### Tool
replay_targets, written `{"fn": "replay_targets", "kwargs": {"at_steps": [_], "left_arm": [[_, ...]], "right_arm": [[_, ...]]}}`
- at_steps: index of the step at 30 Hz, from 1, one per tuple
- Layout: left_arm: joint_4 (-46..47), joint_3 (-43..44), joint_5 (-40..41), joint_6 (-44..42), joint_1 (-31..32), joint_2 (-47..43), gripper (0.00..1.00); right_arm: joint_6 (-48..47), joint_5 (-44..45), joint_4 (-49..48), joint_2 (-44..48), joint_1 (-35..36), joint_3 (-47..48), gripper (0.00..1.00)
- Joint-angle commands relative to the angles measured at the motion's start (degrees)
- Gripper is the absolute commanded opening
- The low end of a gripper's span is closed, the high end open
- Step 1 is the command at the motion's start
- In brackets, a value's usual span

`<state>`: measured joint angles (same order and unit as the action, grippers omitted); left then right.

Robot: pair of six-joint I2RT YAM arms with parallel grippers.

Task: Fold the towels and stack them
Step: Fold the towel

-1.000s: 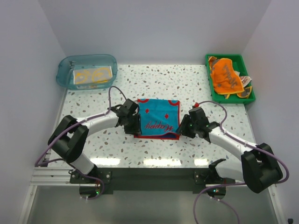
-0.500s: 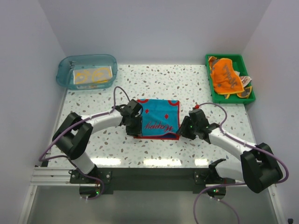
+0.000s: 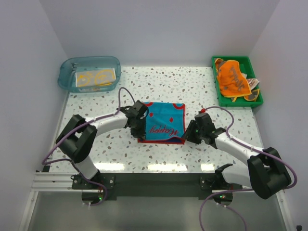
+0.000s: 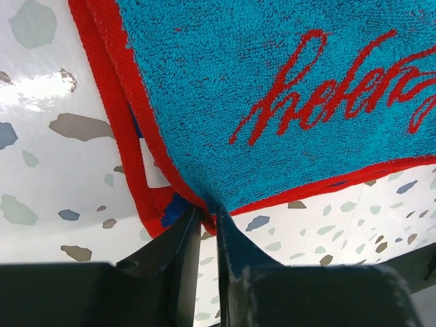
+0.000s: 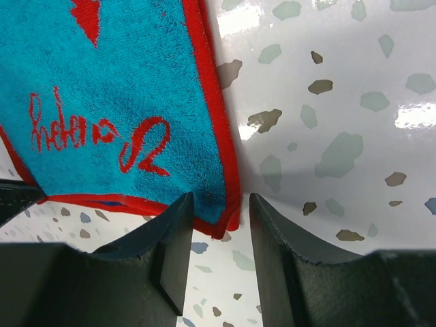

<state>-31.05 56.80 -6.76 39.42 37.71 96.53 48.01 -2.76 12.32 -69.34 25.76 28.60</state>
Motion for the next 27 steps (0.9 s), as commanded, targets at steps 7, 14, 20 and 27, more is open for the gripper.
{"fn": "replay_targets", "kwargs": {"at_steps": [7,14,20,27], "left_arm": [[-1.21,1.83,0.96,-0.48,0.61,-1.08,0.04],[-2.17,2.09,2.28,-0.92,0.61,-2.13,0.0],[-5.59,6.04,5.97,-3.21,0.26,-3.45,0.0],[-4.99,2.46,7.03,-6.11,-3.52,-8.28,0.0]], "right_arm": [[1.3,-0.84,-1.86,0.26,-0.01,-0.39,0.34],[1.12,-0.66,-0.54,1.05,-0.01,0.14,0.1],[-1.59,-0.05,3.24,2.54,-0.01,3.74,0.0],[-5.47,-0.4,3.78,3.16,-0.01,3.84,0.0]]}}
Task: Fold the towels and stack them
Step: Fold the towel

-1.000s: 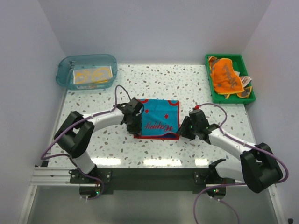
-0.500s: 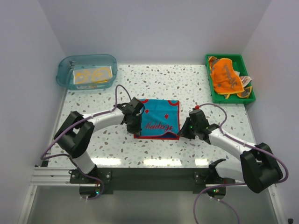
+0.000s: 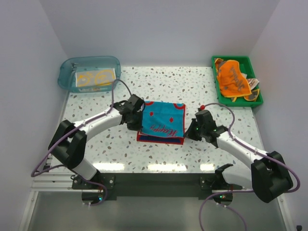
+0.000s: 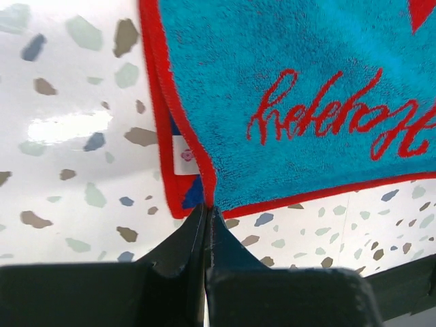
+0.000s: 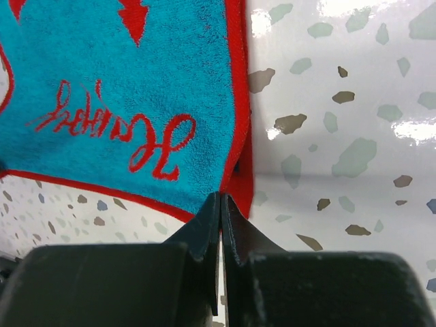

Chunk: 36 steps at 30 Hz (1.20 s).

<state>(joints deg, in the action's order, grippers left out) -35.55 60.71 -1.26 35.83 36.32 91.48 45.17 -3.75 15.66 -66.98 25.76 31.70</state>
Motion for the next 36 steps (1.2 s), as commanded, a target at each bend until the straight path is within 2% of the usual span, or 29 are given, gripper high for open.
{"fn": "replay_targets", "kwargs": {"at_steps": [1,12,14,18,20,21,24,27,31,36], "left_arm": [[0.65,-2.17,1.52,-2.78,-3.26,-3.85,0.0],[12.17,-11.75,-1.56,-5.34,-4.76,-2.63,0.0],[13.57,-12.8,-1.99,-5.25,-4.76,-2.27,0.0],[14.02,-13.25,-2.96,-5.34,-4.68,-1.75,0.0],[14.02,-13.6,-3.23,-5.25,-4.68,-2.44,0.05],[13.93,-13.77,-2.96,-5.16,-4.76,-2.8,0.07],[12.97,-13.25,-2.17,-5.16,-4.67,-4.2,0.21],[11.13,-12.46,-0.68,-5.07,-4.76,-6.05,0.42],[8.13,-10.26,2.21,-5.68,-4.76,-9.47,0.6],[7.42,-6.22,4.51,-7.09,-4.41,-10.89,0.59]], "right_arm": [[-3.06,-0.29,-0.19,0.28,-0.01,-0.32,0.0],[-6.05,-5.3,-8.01,-7.19,0.08,-4.63,0.01],[-6.32,-5.74,-7.84,-7.64,0.08,-4.63,0.05],[-7.28,-5.83,-5.56,-6.24,0.08,-4.02,0.19],[-8.07,-5.13,-3.89,-4.83,0.08,-2.88,0.24],[-8.43,-4.95,-2.23,-4.22,0.17,-2.35,0.33],[-10.27,-3.9,1.47,-1.76,0.08,0.37,0.43],[-12.91,-2.84,4.37,-1.4,0.08,3.88,0.44],[-14.93,-3.19,5.08,-3.24,0.43,8.36,0.43],[-15.28,-4.42,3.77,-8.6,2.19,10.66,0.34]]}}
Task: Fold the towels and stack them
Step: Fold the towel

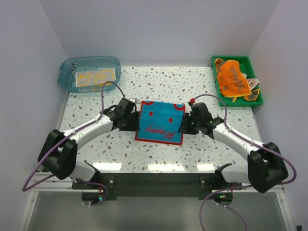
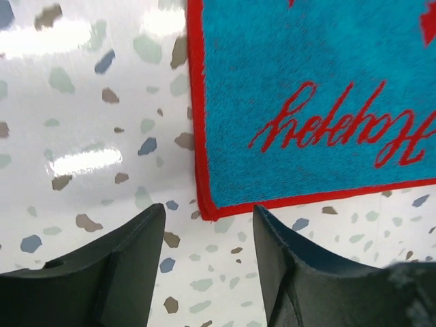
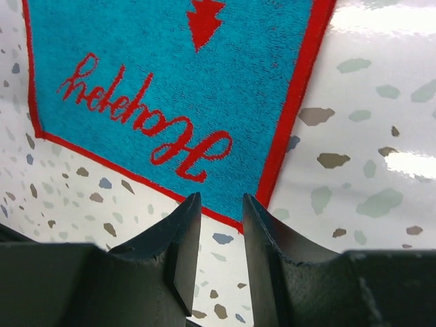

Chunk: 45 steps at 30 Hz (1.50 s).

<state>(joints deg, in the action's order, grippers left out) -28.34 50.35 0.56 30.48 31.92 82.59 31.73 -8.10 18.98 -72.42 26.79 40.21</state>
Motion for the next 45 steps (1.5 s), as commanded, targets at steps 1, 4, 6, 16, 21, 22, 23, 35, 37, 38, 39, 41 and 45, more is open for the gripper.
{"fn": "replay_targets", "kwargs": {"at_steps": [1,4,6,16,21,22,23,35,37,38,39,41,45], "left_arm": [[0.73,4.58,2.35,-2.0,0.24,-0.77,0.58],[2.93,5.99,-0.11,-3.23,1.73,3.35,0.5],[3.73,6.69,-1.86,-3.41,2.53,5.82,0.48],[3.11,-2.17,-10.04,0.28,3.06,9.45,0.32],[2.41,-7.81,-12.78,1.51,3.94,4.61,0.35],[2.32,-7.46,-12.08,1.43,3.94,2.25,0.38],[2.06,-5.89,-11.38,1.42,3.94,1.18,0.41],[11.71,15.56,-6.8,-4.28,-5.89,9.33,0.46],[12.25,19.59,-6.8,-5.16,-6.78,14.5,0.45],[12.43,20.74,-6.8,-5.43,-7.05,16.1,0.43],[12.86,21.8,-6.71,-5.69,-7.14,18.9,0.41],[14.26,23.83,-7.15,-6.13,-7.14,22.59,0.39],[16.64,25.32,-6.89,-6.48,-7.22,27.26,0.37]], "right_arm": [[-1.58,-0.34,0.18,-4.21,1.6,2.59,0.34],[-0.97,-0.52,-0.61,-8.25,3.27,3.21,0.33],[-0.53,-0.52,-1.05,-10.18,4.15,3.13,0.32],[-2.19,-0.52,4.56,-12.05,5.29,0.49,0.32],[-3.6,-0.95,9.22,-9.94,5.38,0.22,0.32],[-4.12,-0.61,10.01,-9.41,5.38,1.53,0.32],[-4.39,-0.26,10.89,-7.66,5.3,2.24,0.32],[-9.58,5.73,4.68,-18.35,-1.11,25.79,0.26],[-8.96,4.94,2.3,-22.3,-2.69,28.07,0.24],[-8.79,4.67,0.55,-23.63,-3.23,28.87,0.24],[-8.61,4.67,-0.17,-25.12,-3.58,29.66,0.23],[-8.96,4.85,-2.01,-29.08,-4.63,32.2,0.23],[-9.14,4.76,-3.86,-34.53,-5.6,34.15,0.21]]}}
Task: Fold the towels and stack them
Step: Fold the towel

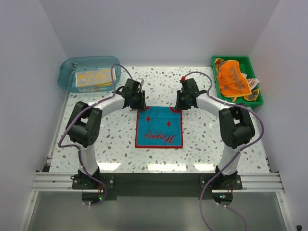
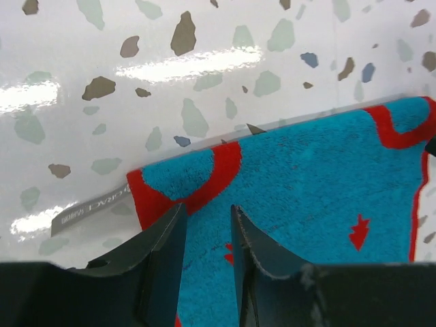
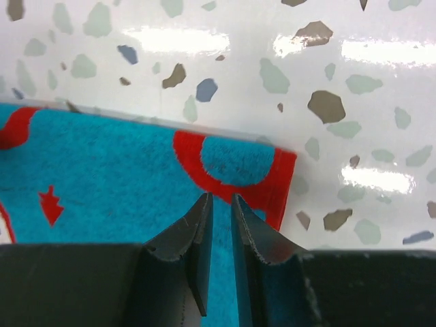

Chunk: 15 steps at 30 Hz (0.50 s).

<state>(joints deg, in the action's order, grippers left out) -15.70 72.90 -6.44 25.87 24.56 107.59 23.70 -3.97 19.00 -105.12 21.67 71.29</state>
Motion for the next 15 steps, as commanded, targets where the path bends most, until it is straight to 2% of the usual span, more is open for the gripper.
{"fn": "replay_targets", "kwargs": {"at_steps": [1,6,10,12,14,15], "left_arm": [[4.28,3.03,1.24,-1.96,0.14,3.14,0.37],[5.07,2.42,2.31,-2.22,-0.47,7.28,0.37],[5.25,0.75,2.48,-2.66,-0.56,5.88,0.38],[4.81,1.1,2.39,-4.85,-0.56,3.61,0.44],[5.24,1.45,3.0,-7.13,-0.56,0.8,0.55],[5.42,2.23,3.71,-10.37,-0.56,0.0,0.58]], "right_arm": [[-1.12,0.98,-4.84,-2.71,-0.84,3.24,0.21],[-0.94,1.95,-7.31,-6.5,-2.68,1.05,0.2],[-3.66,1.33,-5.66,-6.07,-3.3,1.22,0.2],[-7.34,0.54,-3.46,-4.23,-3.22,3.05,0.23],[-12.77,-0.16,-0.64,-2.73,-3.39,4.12,0.26],[-14.81,-0.6,0.23,-1.76,-3.56,5.43,0.3]]}}
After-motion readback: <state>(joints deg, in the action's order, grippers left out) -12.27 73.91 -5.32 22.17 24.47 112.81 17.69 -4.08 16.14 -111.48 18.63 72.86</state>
